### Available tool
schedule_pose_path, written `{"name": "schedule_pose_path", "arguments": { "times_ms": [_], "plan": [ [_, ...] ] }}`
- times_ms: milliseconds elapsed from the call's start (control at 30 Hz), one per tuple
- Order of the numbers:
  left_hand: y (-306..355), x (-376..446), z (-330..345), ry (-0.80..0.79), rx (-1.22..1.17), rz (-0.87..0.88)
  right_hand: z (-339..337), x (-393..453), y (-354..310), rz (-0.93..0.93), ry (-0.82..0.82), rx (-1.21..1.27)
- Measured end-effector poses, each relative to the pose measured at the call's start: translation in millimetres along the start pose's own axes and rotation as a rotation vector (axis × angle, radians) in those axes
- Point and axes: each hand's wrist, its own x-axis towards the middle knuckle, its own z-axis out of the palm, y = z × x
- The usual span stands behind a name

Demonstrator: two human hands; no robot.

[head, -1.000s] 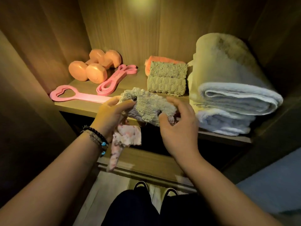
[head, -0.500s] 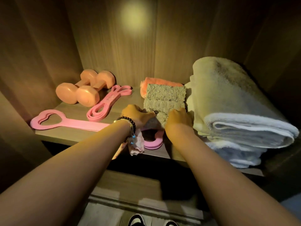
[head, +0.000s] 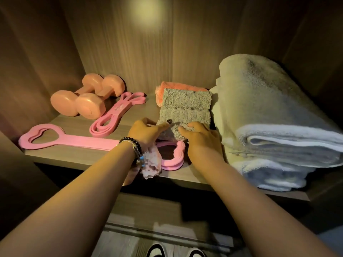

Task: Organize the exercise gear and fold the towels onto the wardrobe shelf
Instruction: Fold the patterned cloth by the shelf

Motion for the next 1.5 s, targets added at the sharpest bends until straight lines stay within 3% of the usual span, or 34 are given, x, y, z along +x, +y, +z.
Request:
{"name": "schedule_pose_path", "arguments": {
  "times_ms": [167,300,467,567,733,933,1133,1200,1267,1400,1500],
  "plan": [
    [-10,1,1,0.056,0.083,0.046,15,6,1,-0.054,0.064,-0.144],
    [0,-2,6,0.155,0.259,-0.016,33,3,6,-0.126,0.268,-0.061],
    [5,-3,6,0.203,0.320,-0.042,37,1,11,-0.178,0.309,0.068],
    [6,-9,6,0.229,0.320,-0.041,31,-1,12,-0.118,0.199,0.241],
    [24,-19,-20,0.216,0.110,-0.179,15,-16,7,-0.101,0.202,0.614],
    [45,-66,-32,0.219,-0.271,-0.071,8,-49,-6,-0.213,0.423,0.590],
    [79,-119,-17,0.172,-0.789,-0.120,-26,-93,-6,-0.058,0.035,1.016],
    [89,-131,-15,0.138,-0.866,-0.127,-44,-108,-6,-0.005,-0.092,1.168],
    [98,-141,-15,0.118,-0.920,-0.102,-64,-120,-10,-0.019,-0.117,1.218],
    [116,-160,-19,0.070,-1.055,-0.031,-98,-133,-20,-0.007,0.064,1.218],
    [118,-177,-34,-0.046,-0.905,-0.007,-117,-140,-34,0.012,0.173,1.194]
  ]
}}
